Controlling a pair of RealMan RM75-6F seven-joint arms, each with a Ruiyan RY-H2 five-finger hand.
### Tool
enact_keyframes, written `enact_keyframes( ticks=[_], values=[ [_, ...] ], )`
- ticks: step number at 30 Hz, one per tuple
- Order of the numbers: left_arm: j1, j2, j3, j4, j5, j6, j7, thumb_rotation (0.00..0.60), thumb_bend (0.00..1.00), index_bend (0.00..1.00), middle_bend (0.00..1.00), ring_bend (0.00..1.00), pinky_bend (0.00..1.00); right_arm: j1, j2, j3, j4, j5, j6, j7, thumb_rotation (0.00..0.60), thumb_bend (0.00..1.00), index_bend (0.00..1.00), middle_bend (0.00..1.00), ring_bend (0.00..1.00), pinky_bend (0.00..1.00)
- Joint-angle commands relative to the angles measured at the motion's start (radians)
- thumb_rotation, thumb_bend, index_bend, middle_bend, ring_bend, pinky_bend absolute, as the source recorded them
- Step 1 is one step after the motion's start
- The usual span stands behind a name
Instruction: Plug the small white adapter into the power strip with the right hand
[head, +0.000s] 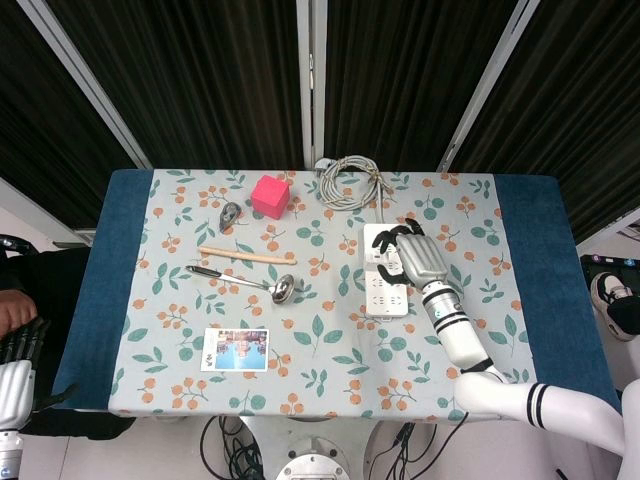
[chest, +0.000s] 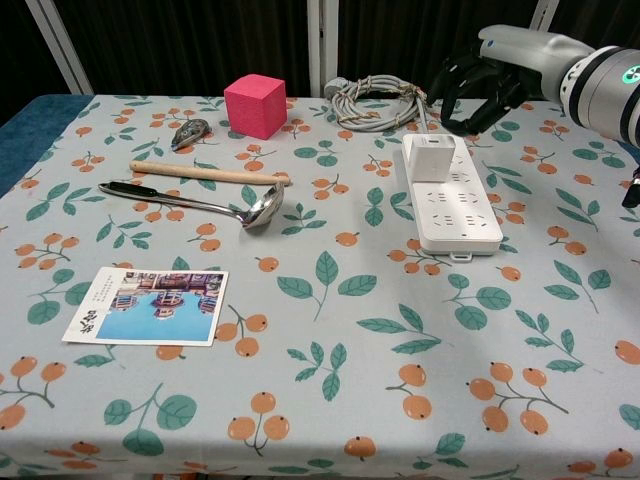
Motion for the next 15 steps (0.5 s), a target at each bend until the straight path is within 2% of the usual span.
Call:
enact_keyframes(
  ticks=[1, 3, 6, 9, 15],
  values=[
    [-0.003, 0.002, 0.0, -0.007, 0.002, 0.0, 0.007, 0.6, 0.0, 0.06, 0.0, 0.0, 0.0, -0.069, -0.014, 0.072, -0.004, -0.125, -0.018, 0.347, 0.6, 0.47, 0.61, 0.57, 0.39, 0.34],
    [-0.004, 0.003, 0.0, -0.011, 0.002, -0.002, 0.012, 0.6, 0.0, 0.06, 0.0, 0.0, 0.0, -0.076, -0.033, 0.092, 0.025, -0.149, -0.067, 0.493, 0.6, 0.57, 0.7, 0.64, 0.48, 0.5],
    [-0.005, 0.006, -0.001, -0.019, -0.001, -0.004, 0.02, 0.6, 0.0, 0.06, 0.0, 0.0, 0.0, -0.08, -0.071, 0.126, 0.084, -0.185, -0.155, 0.731, 0.6, 0.66, 0.8, 0.74, 0.6, 0.65],
    [-0.005, 0.009, -0.001, -0.026, -0.004, -0.007, 0.027, 0.6, 0.0, 0.06, 0.0, 0.0, 0.0, -0.076, -0.11, 0.146, 0.147, -0.231, -0.218, 0.912, 0.6, 0.73, 0.89, 0.82, 0.71, 0.76],
    [-0.004, 0.013, -0.001, -0.037, -0.012, -0.01, 0.036, 0.6, 0.0, 0.06, 0.0, 0.0, 0.0, -0.061, -0.165, 0.174, 0.243, -0.312, -0.287, 1.181, 0.6, 0.86, 1.0, 0.94, 0.87, 0.9]
  ],
)
